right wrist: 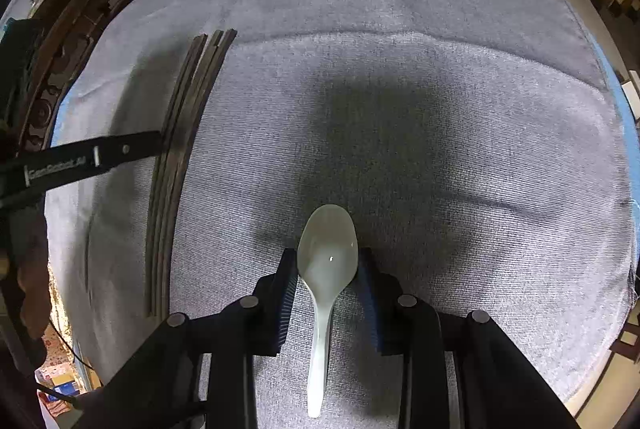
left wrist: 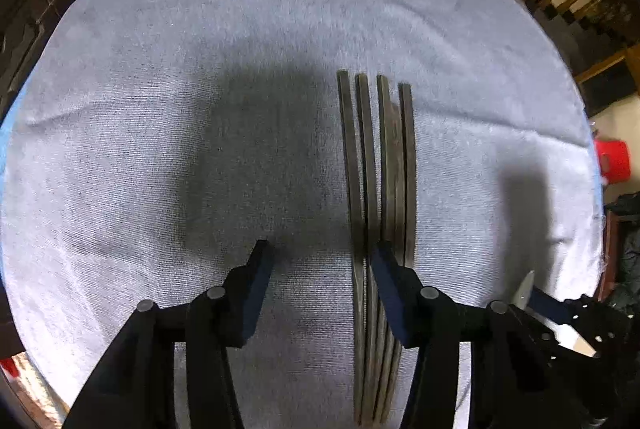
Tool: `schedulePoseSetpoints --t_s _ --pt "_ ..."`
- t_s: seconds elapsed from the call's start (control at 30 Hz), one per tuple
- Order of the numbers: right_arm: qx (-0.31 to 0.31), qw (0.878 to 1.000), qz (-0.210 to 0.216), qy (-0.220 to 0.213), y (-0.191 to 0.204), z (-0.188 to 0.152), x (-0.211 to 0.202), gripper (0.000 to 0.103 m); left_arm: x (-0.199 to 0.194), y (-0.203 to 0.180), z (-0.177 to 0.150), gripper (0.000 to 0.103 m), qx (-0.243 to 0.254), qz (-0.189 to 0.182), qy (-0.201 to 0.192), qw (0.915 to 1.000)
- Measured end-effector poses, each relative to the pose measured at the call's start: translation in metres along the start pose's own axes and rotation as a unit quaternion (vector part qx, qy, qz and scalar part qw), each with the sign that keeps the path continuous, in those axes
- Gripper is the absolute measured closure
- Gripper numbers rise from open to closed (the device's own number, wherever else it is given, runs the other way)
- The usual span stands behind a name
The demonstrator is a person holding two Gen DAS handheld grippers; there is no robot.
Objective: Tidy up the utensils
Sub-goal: 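Grasp another dark chopstick from the bundle with the left tool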
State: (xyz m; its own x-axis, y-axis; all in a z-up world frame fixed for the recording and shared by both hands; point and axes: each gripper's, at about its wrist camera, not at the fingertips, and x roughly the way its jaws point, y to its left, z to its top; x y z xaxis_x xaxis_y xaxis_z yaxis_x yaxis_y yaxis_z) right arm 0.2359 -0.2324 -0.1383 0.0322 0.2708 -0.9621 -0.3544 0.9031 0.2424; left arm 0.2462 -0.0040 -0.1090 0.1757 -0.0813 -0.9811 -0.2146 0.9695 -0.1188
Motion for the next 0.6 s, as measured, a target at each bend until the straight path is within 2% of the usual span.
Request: schedulePoseSetpoints --t_s 0.1,0.2,0.27,0.47,0.57,0.6 --pt "-0.004 1.0 0.0 0.002 -0.005 0.001 -0.002 0.07 0.0 0.002 0.004 0.063 -0.009 0.012 0.004 0.9999" --pt "-0.005 1.0 -0.002 0.005 -0.001 0.003 -0.007 0.07 0.0 0.006 0.006 0.073 -0.004 0.006 0.015 0.9999" --pt "-0.005 1.0 -0.003 0.007 0.007 0.007 -0.001 0.07 -0.001 0.011 0.007 0.084 -0.003 -0.002 0.025 0.9997" --pt "-0.018 0.999 -0.01 0.025 0.018 0.015 0.006 0.07 -0.004 0.032 0.002 0.087 0.012 0.003 0.058 0.9982" --pt "-0.029 0.998 -0.02 0.046 0.024 0.021 0.008 0.07 -0.001 0.038 0.001 0.088 0.024 0.007 0.087 0.9959" --pt "-0.033 0.998 -0.024 0.054 0.027 0.024 0.009 0.07 -0.002 0.036 0.002 0.088 0.028 0.014 0.084 0.996"
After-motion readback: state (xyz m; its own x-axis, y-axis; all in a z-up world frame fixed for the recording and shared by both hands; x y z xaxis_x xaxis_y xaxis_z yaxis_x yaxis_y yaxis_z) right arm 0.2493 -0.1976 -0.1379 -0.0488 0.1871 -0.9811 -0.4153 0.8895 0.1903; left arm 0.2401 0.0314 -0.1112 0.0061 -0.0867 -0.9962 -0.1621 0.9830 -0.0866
